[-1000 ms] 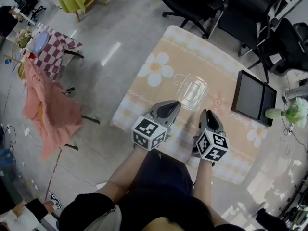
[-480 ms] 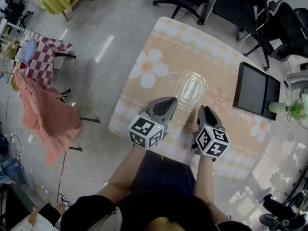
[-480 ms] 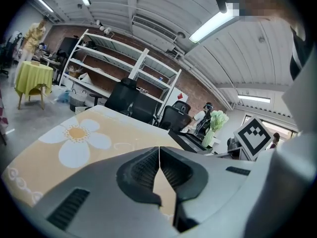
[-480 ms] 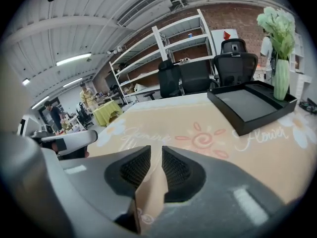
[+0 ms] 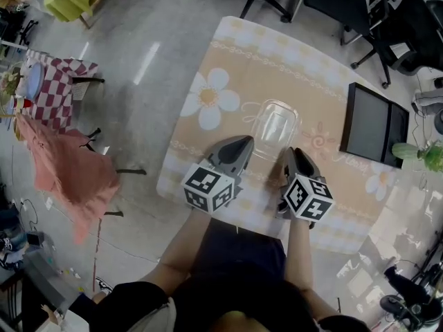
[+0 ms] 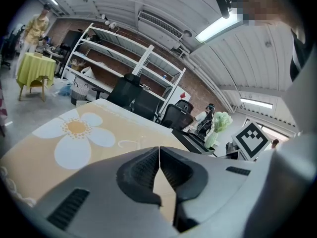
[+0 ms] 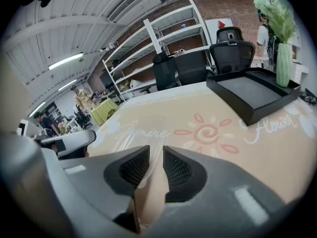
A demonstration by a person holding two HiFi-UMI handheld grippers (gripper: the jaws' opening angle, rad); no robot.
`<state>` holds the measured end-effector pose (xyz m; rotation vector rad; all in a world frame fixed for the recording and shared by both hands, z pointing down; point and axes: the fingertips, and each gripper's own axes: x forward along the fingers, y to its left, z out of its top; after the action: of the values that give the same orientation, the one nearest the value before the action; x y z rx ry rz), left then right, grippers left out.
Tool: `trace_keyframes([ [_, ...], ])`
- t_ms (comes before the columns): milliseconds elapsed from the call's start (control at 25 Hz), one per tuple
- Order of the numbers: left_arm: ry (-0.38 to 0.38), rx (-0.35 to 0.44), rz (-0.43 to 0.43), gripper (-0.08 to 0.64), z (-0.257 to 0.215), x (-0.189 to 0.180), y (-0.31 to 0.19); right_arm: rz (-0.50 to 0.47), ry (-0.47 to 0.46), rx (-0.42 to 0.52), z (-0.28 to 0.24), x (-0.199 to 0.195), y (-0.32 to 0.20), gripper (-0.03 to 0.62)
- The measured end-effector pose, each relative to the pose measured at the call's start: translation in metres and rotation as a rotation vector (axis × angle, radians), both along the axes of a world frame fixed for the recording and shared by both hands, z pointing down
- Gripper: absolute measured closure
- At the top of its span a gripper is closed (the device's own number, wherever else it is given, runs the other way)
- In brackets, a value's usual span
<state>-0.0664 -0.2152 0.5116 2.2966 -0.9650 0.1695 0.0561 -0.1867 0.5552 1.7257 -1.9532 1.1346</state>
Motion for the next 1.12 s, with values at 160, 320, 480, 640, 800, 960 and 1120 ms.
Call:
trace_keyframes([
  [160, 0.015, -0.02, 0.0, 0.548, 0.003, 0.0, -0.003, 0.005, 0.012, -0.03, 0.005, 0.002, -0.002, 0.509],
  [320, 0.025, -0.032, 0.002, 0.548, 0.007, -0.001, -0.006, -0.001, 0.023, -0.05, 0.011, -0.002, -0.006, 0.508],
  [480, 0.035, -0.035, 0.004, 0.548, 0.008, -0.001, -0.01, 0.003, 0.041, -0.061, 0.013, -0.003, -0.007, 0.508],
  [640, 0.034, -0.04, 0.007, 0.548, 0.01, -0.002, -0.01, 0.004, 0.03, -0.066, 0.014, -0.003, -0.006, 0.508],
  [800, 0.031, -0.034, 0.014, 0.548, 0.01, -0.001, -0.009, -0.001, 0.029, -0.067, 0.014, -0.002, -0.006, 0.511],
  [960, 0.026, -0.033, 0.011, 0.548, 0.009, -0.002, -0.008, -0.027, 0.015, -0.071, 0.014, -0.006, -0.007, 0.553],
  [1120, 0.023, -0.03, 0.01, 0.548, 0.008, -0.004, -0.007, -0.026, 0.024, -0.061, 0.013, -0.007, -0.008, 0.564],
])
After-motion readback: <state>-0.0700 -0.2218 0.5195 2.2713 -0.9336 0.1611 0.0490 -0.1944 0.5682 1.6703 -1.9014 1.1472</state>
